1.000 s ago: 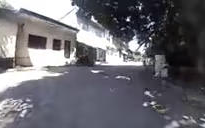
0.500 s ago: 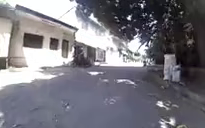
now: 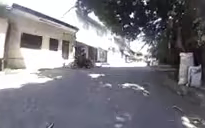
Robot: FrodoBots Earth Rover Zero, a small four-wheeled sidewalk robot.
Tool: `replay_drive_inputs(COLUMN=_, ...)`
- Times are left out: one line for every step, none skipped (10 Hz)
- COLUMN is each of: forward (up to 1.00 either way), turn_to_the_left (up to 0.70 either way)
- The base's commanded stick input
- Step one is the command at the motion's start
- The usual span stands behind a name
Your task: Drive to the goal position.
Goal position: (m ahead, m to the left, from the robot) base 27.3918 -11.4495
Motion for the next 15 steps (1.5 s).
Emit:
replay_drive_inputs(forward=1.0, turn_to_the_left=-0.4)
replay_drive_inputs(forward=1.0, turn_to_the_left=-0.4)
replay_drive_inputs(forward=1.0, turn_to_the_left=-0.4)
replay_drive_inputs(forward=1.0, turn_to_the_left=-0.4)
replay_drive_inputs(forward=1.0, turn_to_the_left=-0.4)
replay_drive_inputs(forward=1.0, turn_to_the_left=-0.4)
replay_drive_inputs(forward=1.0, turn_to_the_left=-0.4)
replay_drive_inputs(forward=1.0, turn_to_the_left=-0.36)
replay_drive_inputs(forward=1.0, turn_to_the_left=-0.15)
replay_drive_inputs(forward=1.0, turn_to_the_left=-0.01)
replay_drive_inputs(forward=1.0, turn_to_the_left=0.0)
replay_drive_inputs(forward=1.0, turn_to_the_left=0.0)
replay_drive_inputs(forward=1.0, turn_to_the_left=0.0)
replay_drive_inputs(forward=1.0, turn_to_the_left=0.0)
replay_drive_inputs(forward=1.0, turn_to_the_left=0.0)
